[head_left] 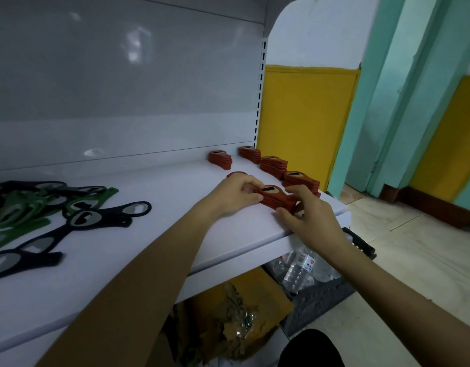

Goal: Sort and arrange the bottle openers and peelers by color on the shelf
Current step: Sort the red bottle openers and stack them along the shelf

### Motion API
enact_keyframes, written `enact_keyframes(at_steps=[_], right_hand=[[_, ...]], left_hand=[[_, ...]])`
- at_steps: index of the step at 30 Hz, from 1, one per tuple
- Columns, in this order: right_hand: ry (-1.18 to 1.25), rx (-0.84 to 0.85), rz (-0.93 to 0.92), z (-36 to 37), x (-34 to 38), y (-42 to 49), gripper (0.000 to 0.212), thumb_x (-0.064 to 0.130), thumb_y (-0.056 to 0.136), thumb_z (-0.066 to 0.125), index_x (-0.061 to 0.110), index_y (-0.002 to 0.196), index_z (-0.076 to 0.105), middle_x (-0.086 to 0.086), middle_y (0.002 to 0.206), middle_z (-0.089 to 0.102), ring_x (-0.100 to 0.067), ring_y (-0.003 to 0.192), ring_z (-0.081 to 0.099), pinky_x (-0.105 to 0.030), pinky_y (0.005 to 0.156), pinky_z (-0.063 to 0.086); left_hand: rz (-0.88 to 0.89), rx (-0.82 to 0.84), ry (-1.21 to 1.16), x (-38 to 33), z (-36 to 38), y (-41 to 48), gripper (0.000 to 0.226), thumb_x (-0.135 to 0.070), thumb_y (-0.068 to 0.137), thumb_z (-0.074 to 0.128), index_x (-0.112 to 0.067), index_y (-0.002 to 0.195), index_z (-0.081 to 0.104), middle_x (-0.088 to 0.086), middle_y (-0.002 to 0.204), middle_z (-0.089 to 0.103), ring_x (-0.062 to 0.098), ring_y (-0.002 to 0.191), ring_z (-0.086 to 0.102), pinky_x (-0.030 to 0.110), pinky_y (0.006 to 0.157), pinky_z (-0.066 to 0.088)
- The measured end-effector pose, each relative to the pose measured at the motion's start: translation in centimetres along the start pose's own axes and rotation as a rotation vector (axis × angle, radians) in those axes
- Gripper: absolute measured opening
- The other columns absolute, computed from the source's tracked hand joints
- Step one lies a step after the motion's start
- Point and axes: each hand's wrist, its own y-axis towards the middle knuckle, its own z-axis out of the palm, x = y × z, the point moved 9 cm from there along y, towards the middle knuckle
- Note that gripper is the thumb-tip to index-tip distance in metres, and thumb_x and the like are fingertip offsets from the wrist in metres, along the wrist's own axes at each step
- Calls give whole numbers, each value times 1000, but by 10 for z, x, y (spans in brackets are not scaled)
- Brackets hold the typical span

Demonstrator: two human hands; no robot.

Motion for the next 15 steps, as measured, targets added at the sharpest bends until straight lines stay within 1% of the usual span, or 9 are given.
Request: enact_keyframes(at_steps=[2, 3, 5, 6, 8, 10, 12, 13, 15], right_hand=[[-119, -55, -80, -5, 8, 2, 49, 28, 85, 65, 13, 129, 48, -5, 121, 56, -22, 108, 51, -30, 89, 40], [-186, -90, -146, -8, 17, 4, 48, 28, 84, 65, 12, 126, 51, -7, 120, 57, -25, 109, 50, -34, 89, 40], [-288, -123, -289, -9, 42, 8, 40, 29, 83, 61, 8, 117, 58, -10, 110, 63, -31, 99, 56, -39, 80, 45], [-317, -110, -348, -5, 57, 11, 39, 31, 82, 56, 7, 113, 61, -11, 105, 65, -32, 92, 59, -39, 75, 48], [-349, -41, -465, 12, 88, 16, 43, 36, 81, 47, 7, 109, 63, -10, 103, 66, -33, 88, 61, -40, 69, 51], [-354, 37, -549, 35, 120, 20, 46, 39, 81, 45, 9, 110, 64, -10, 106, 67, -32, 91, 62, -40, 71, 51], [-341, 105, -632, 61, 154, 21, 46, 39, 82, 46, 10, 112, 64, -12, 109, 67, -33, 94, 64, -40, 77, 50], [-324, 141, -673, 73, 173, 20, 44, 37, 84, 49, 10, 115, 63, -13, 113, 66, -33, 97, 63, -41, 82, 49], [-265, 198, -738, 98, 212, 19, 43, 32, 91, 52, 14, 129, 53, -11, 127, 58, -30, 113, 54, -37, 94, 42]], left_hand=[[-26, -3, 10, 1, -6, -3, 29, -6, 84, 66, -8, 112, 63, 6, 105, 66, 14, 95, 62, 17, 83, 47], [-32, -16, 44, -1, -13, -5, 30, -9, 84, 67, -11, 114, 63, 6, 111, 66, 12, 97, 62, 11, 78, 44], [-4, -59, 188, -10, -37, -14, 33, -14, 85, 66, -12, 118, 61, 2, 116, 65, 12, 102, 61, 5, 70, 38], [9, -88, 275, -16, -52, -21, 35, -17, 87, 65, -12, 121, 60, -1, 116, 63, 9, 100, 58, 5, 68, 37], [-10, -156, 433, -20, -86, -41, 37, -23, 90, 60, -18, 126, 57, -2, 120, 59, 5, 93, 50, 6, 71, 32], [-69, -206, 564, -13, -122, -65, 37, -31, 93, 54, -24, 130, 54, -1, 127, 57, 10, 100, 50, 15, 85, 37], [-146, -242, 684, -1, -159, -94, 37, -35, 95, 50, -28, 131, 52, 0, 130, 56, 19, 112, 51, 32, 96, 43], [-184, -259, 737, 6, -177, -111, 37, -36, 95, 48, -28, 132, 51, 0, 130, 56, 21, 114, 50, 38, 96, 44], [-246, -289, 822, 19, -212, -145, 38, -36, 97, 45, -28, 134, 49, 0, 132, 55, 23, 117, 48, 40, 95, 44]])
